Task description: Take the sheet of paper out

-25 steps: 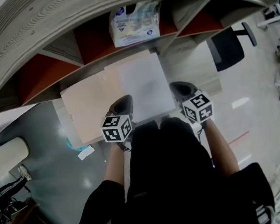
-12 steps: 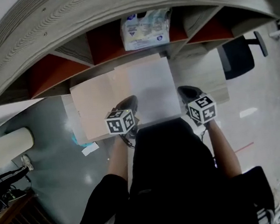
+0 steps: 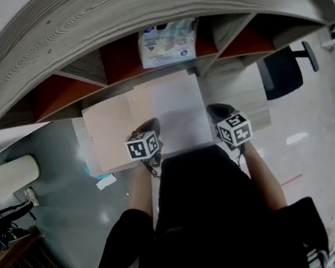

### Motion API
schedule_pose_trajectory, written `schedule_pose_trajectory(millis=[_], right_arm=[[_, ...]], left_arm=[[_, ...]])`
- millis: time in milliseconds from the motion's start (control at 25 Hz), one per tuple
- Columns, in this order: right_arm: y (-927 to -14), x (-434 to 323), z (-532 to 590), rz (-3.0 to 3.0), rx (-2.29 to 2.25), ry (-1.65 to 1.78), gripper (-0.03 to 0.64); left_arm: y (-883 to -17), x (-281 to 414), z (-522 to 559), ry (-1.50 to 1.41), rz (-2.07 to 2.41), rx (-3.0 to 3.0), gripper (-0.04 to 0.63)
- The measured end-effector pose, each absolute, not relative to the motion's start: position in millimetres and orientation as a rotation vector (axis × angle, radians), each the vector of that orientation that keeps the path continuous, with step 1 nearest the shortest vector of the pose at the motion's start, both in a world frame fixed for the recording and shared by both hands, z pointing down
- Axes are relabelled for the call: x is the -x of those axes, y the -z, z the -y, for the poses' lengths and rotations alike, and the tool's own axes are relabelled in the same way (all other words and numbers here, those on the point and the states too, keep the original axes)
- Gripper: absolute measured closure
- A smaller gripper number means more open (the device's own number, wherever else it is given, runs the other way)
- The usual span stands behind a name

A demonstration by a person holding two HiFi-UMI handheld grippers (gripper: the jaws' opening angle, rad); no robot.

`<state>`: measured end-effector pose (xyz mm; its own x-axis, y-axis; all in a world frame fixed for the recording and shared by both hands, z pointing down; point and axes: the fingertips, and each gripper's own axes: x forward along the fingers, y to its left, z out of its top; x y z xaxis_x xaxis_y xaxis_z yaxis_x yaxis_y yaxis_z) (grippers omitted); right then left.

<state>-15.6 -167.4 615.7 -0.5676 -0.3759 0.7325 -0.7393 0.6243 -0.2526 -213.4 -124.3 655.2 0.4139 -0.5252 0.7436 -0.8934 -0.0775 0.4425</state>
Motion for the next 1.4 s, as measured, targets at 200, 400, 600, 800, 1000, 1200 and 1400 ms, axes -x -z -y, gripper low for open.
schedule_pose_trajectory(millis=[200,400,600,800,1000,1200,1400], right_arm=[[-619.0,11.0,166.7,2.185,-0.881,-0.738,0.598],[-619.2,10.7,166.4,2.182,-0.897,-0.76,0.598],[-622.4,5.5,163.4,2.161,-0.912,-0.781,0.598],[-625.1,0.7,161.3,2.148,-0.934,-0.813,0.599],[-625.0,-1.0,160.5,2.138,-0.952,-0.829,0.6],[-625.5,0.3,162.1,2.134,-0.955,-0.836,0.599],[-627.7,3.1,164.1,2.137,-0.946,-0.851,0.598]], left_arm=[[-657.0,217.2,136.9,-0.483,1.265,-1.772,0.54],[-665.3,215.1,145.0,-0.482,1.214,-1.777,0.439],[-677.6,213.6,148.1,-0.464,1.151,-1.742,0.408],[-689.2,211.1,148.7,-0.368,1.083,-1.668,0.394],[-697.7,209.8,148.1,-0.342,1.049,-1.628,0.388],[-700.1,205.6,150.8,-0.227,1.008,-1.571,0.388],[-705.6,205.9,151.1,-0.198,0.983,-1.547,0.388]])
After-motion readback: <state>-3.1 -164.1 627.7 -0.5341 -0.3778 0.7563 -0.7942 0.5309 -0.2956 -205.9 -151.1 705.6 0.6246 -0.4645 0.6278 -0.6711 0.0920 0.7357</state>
